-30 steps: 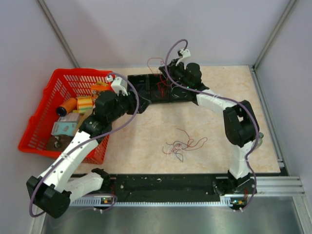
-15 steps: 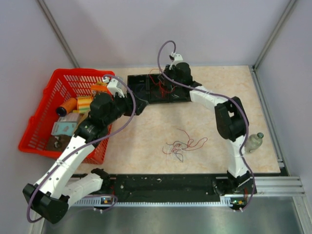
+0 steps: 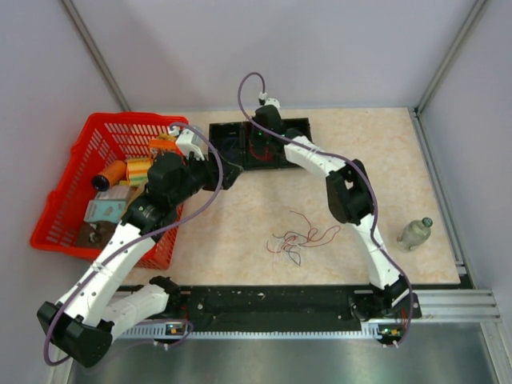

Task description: Untangle the cables

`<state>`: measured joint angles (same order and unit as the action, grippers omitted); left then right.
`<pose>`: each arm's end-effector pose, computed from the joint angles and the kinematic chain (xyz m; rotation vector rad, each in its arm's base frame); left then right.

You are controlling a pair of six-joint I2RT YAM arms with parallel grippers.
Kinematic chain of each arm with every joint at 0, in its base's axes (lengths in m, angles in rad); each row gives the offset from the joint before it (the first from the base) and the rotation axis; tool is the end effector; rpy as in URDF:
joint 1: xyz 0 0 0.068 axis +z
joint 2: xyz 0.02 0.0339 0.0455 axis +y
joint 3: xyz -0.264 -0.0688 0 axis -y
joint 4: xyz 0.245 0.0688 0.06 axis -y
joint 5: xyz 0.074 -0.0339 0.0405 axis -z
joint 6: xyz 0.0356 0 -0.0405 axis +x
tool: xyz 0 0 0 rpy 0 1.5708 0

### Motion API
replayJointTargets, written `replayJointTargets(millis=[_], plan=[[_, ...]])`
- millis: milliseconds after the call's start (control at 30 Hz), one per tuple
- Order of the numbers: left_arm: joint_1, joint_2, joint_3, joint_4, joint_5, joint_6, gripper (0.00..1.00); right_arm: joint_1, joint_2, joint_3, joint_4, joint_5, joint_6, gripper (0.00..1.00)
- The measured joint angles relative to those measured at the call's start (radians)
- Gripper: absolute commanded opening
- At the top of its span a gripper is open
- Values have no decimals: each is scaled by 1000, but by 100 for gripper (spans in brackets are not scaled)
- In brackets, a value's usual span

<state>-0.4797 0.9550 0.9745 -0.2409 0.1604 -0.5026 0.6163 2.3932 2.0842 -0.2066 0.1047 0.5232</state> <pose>0.1906 -0.1055 0.3698 0.0986 1.8678 -0.8365 0.4594 0.3208 0.2219 -0.0342 2.1363 0.5770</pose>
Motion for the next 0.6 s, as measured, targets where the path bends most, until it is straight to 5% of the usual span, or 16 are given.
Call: replayJointTargets(millis=[67, 167, 300, 467, 600], plan=[[0, 0, 0, 0, 0, 0, 63, 4, 32, 37, -30, 12, 5, 16], [0, 0, 0, 0, 5, 0, 63, 3, 66, 82, -90, 25, -12, 47], [0, -3, -4, 0, 10, -1, 63, 2, 61, 92, -149, 17, -50, 64], [-32, -20, -29, -4, 6, -5, 64, 3, -89, -11, -254, 0, -113, 67], [-128, -18, -41, -16, -34, -8, 64, 2, -454, -351, -268, 1, -118, 67]])
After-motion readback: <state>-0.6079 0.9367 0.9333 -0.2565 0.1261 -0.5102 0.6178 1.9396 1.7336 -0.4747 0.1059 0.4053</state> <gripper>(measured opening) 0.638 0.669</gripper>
